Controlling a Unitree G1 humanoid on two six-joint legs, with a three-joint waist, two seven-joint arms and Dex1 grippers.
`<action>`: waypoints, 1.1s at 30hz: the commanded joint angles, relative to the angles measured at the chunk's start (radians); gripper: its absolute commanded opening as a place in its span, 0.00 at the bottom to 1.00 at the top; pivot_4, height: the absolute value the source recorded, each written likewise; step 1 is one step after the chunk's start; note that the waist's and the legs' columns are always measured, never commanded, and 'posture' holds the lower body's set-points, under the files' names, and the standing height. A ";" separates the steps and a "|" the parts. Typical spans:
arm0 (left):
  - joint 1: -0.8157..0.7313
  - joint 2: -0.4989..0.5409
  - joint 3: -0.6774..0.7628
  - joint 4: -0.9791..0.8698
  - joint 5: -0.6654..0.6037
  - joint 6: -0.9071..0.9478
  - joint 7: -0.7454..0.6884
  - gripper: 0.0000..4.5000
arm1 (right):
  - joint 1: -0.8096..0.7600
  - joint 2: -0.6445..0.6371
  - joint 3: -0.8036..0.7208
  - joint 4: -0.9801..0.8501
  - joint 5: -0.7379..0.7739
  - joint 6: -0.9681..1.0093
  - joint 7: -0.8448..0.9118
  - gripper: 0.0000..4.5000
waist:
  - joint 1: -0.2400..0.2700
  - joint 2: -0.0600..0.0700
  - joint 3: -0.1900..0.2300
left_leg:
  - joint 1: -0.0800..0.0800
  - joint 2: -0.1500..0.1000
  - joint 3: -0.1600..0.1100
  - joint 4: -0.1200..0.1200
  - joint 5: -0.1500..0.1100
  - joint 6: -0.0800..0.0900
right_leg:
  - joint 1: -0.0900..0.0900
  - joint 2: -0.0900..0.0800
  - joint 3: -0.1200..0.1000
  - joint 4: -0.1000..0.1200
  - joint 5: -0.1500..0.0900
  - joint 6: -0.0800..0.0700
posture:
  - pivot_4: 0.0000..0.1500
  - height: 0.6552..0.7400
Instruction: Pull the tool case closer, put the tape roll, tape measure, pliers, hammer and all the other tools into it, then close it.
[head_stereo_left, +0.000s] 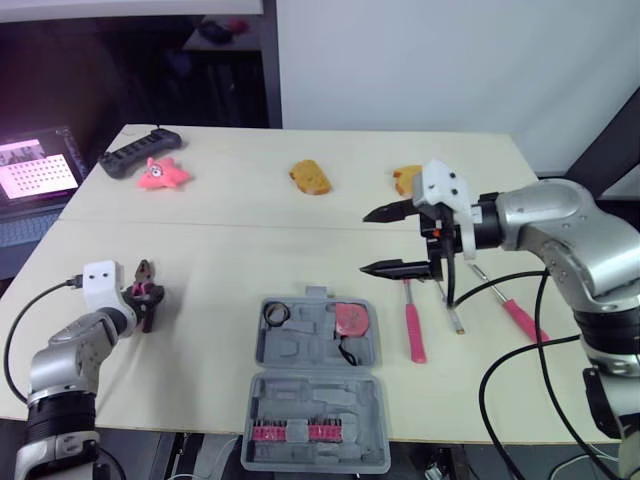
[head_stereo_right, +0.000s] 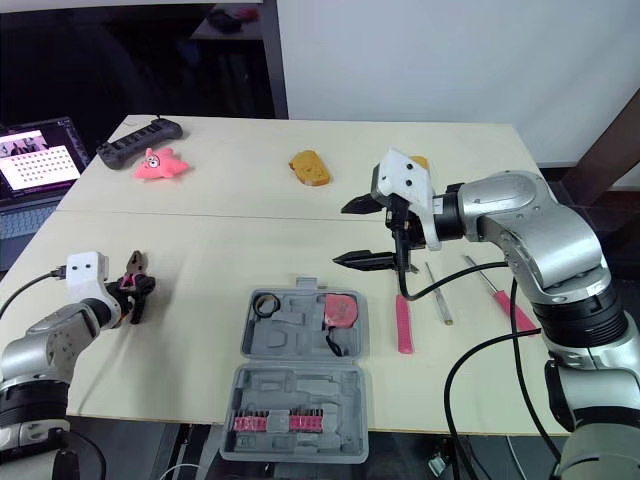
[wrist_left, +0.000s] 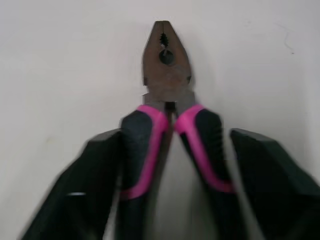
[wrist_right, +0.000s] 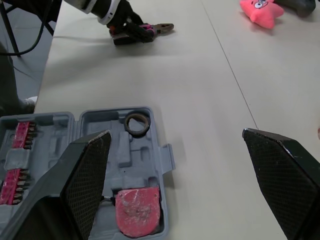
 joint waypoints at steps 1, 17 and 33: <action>-0.017 0.006 0.017 0.003 0.005 -0.055 -0.020 0.54 | -0.033 0.000 -0.005 -0.009 -0.023 -0.033 -0.004 1.00 | 0.003 0.000 0.000 | 0.000 0.000 0.000 0.000 0.000 0.000 | 0.000 0.000 0.000 0.000 0.000 0.000 | 1.00 0.97; 0.006 0.257 -0.250 -0.530 -0.134 -0.109 -0.679 0.54 | -0.045 0.026 0.058 0.040 -0.083 -0.150 0.064 1.00 | 0.000 0.001 0.001 | -0.001 0.000 0.000 -0.001 0.001 -0.002 | 0.000 -0.001 -0.001 -0.001 0.000 0.000 | 1.00 0.97; -0.338 0.236 -0.532 -0.568 -0.161 -0.047 -0.959 0.54 | 0.071 0.132 0.146 -0.065 -0.108 -0.245 0.082 1.00 | -0.001 0.001 0.001 | -0.001 0.000 -0.001 0.000 0.001 -0.002 | 0.000 0.001 -0.001 0.000 0.000 0.000 | 1.00 0.97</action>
